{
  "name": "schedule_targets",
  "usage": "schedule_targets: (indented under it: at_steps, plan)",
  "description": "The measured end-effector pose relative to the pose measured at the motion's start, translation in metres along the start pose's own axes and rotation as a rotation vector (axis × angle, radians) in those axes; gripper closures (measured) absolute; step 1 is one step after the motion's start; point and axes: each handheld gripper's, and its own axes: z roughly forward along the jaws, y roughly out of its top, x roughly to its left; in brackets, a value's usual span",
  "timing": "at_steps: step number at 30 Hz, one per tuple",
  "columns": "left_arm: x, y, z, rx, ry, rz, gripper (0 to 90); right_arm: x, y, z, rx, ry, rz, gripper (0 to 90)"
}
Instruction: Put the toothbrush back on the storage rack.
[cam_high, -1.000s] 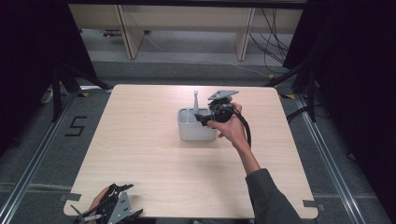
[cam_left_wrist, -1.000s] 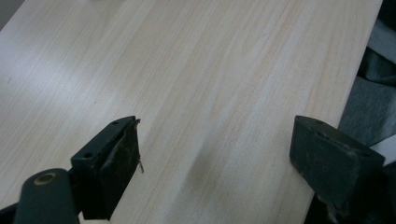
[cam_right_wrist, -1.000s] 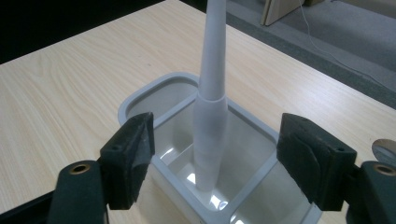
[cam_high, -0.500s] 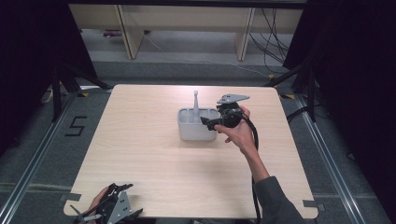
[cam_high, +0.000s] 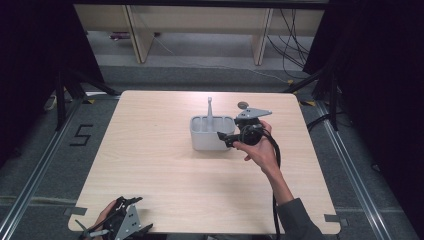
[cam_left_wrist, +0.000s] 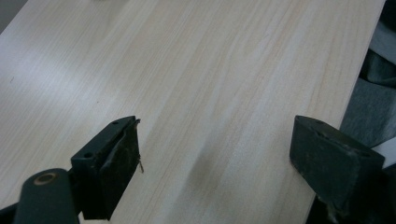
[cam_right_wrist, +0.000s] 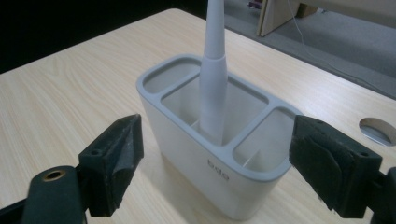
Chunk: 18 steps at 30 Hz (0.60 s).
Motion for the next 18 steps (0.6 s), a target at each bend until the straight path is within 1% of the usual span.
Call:
schedule_targets:
  at_steps: [1,2,3,4,5,6,7,8,9,11,12,13,14,15,16,17,18]
  plan:
    - [0.0,0.0,0.0,0.001,0.0,0.001,15.6,-0.001,-0.001,-0.001,-0.003,-0.005,-0.002,18.8]
    - [0.001,0.0,-0.001,0.007,-0.004,0.001,15.6,0.0,-0.002,-0.002,-0.012,-0.004,0.01,19.4]
    - [0.001,0.0,-0.001,0.003,-0.005,0.0,15.6,-0.001,-0.002,-0.003,-0.023,-0.012,0.001,19.3]
    - [0.001,0.0,0.0,-0.003,-0.007,0.0,15.6,-0.001,-0.002,-0.006,-0.011,-0.003,-0.002,19.1]
    - [0.0,0.0,0.0,-0.005,0.011,-0.001,15.6,-0.002,-0.003,-0.006,-0.02,0.0,-0.009,19.1]
    - [0.0,0.0,0.0,-0.006,0.009,-0.001,15.6,0.0,-0.004,-0.009,-0.008,0.0,0.019,19.1]
    - [0.0,0.001,-0.001,0.002,-0.006,0.002,15.6,-0.001,-0.005,-0.009,-0.02,-0.006,0.003,18.9]
    - [0.0,0.001,-0.001,0.001,-0.003,0.002,15.6,-0.002,-0.005,-0.01,-0.019,0.002,-0.002,18.7]
    - [0.0,0.001,-0.001,0.001,-0.003,0.001,15.6,-0.001,-0.006,-0.012,-0.014,-0.007,0.002,18.5]
    - [0.0,0.001,-0.001,0.0,-0.001,-0.002,15.6,-0.002,-0.006,-0.013,-0.016,-0.008,-0.004,18.4]
    - [0.0,0.001,-0.001,0.0,-0.001,-0.002,15.6,-0.001,-0.007,-0.012,-0.015,-0.002,0.007,18.2]
    - [0.0,0.001,-0.002,0.001,-0.003,0.001,15.5,-0.001,-0.008,-0.013,-0.008,0.0,0.007,18.2]
    - [0.0,0.001,-0.001,-0.01,0.004,-0.003,15.6,0.0,-0.009,-0.012,-0.012,0.007,0.006,18.0]
    - [0.0,0.001,-0.001,-0.006,0.002,-0.005,15.6,0.0,-0.009,-0.012,-0.012,0.007,0.006,18.0]
    - [0.0,0.001,-0.002,-0.007,0.0,0.002,15.6,0.001,-0.01,-0.013,0.005,0.003,0.011,17.8]
    - [0.0,0.001,-0.001,-0.009,0.001,0.002,15.6,0.001,-0.011,-0.012,-0.002,0.015,-0.005,17.6]
    - [0.0,0.001,-0.001,-0.012,0.005,-0.003,15.6,0.001,-0.011,-0.013,0.008,0.014,-0.009,17.4]
